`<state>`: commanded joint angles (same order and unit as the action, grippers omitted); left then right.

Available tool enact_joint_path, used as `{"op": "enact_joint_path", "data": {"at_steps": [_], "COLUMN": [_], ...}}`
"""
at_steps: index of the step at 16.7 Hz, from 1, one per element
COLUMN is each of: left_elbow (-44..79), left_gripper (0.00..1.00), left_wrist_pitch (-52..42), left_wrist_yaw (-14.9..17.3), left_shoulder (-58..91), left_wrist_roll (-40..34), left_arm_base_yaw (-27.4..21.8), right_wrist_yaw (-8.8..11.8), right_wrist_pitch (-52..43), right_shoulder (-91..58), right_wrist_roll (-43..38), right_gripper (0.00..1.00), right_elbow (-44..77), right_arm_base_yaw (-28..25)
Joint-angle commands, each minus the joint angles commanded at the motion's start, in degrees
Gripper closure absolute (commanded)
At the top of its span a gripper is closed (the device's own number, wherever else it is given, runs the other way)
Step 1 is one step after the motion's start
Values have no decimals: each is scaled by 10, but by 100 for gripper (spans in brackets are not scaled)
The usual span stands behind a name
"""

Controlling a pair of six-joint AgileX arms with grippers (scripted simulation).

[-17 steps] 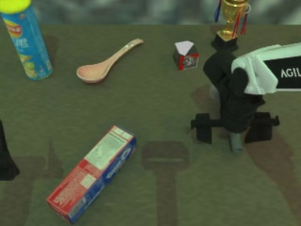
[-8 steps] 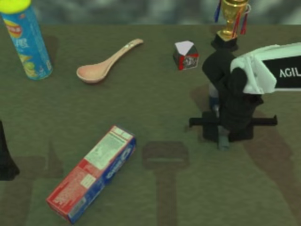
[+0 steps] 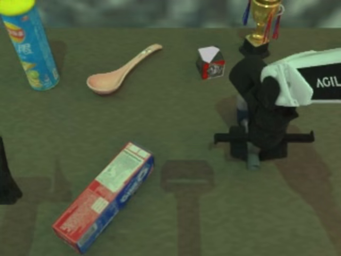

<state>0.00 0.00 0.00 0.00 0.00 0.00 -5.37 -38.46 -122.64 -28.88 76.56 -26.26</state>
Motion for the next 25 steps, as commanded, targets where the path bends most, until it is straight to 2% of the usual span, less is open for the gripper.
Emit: {"op": "enact_joint_path", "data": {"at_steps": [3,7,11,20,23,25], "left_elbow": [0,0,0,0,0,0], "left_gripper": [0,0,0,0,0,0], "left_wrist_pitch": [0,0,0,0,0,0], "left_wrist_yaw": [0,0,0,0,0,0], "left_shoulder": [0,0,0,0,0,0], "left_wrist_roll": [0,0,0,0,0,0], "left_arm_base_yaw": [0,0,0,0,0,0], "right_wrist_yaw": [5,32,75,185,212,222], "right_wrist_pitch": [19,123,290,749,846,881], "right_shoulder": [3,23,52,151,186,203], "right_wrist_roll": [6,39,89,225,260,275], "right_gripper": [100,100,100,100,100,100], "right_elbow": [-3,-27,-73,-209,-238,-249], "right_arm_base_yaw": [-1,-3,-4,-5,-5,-4]}}
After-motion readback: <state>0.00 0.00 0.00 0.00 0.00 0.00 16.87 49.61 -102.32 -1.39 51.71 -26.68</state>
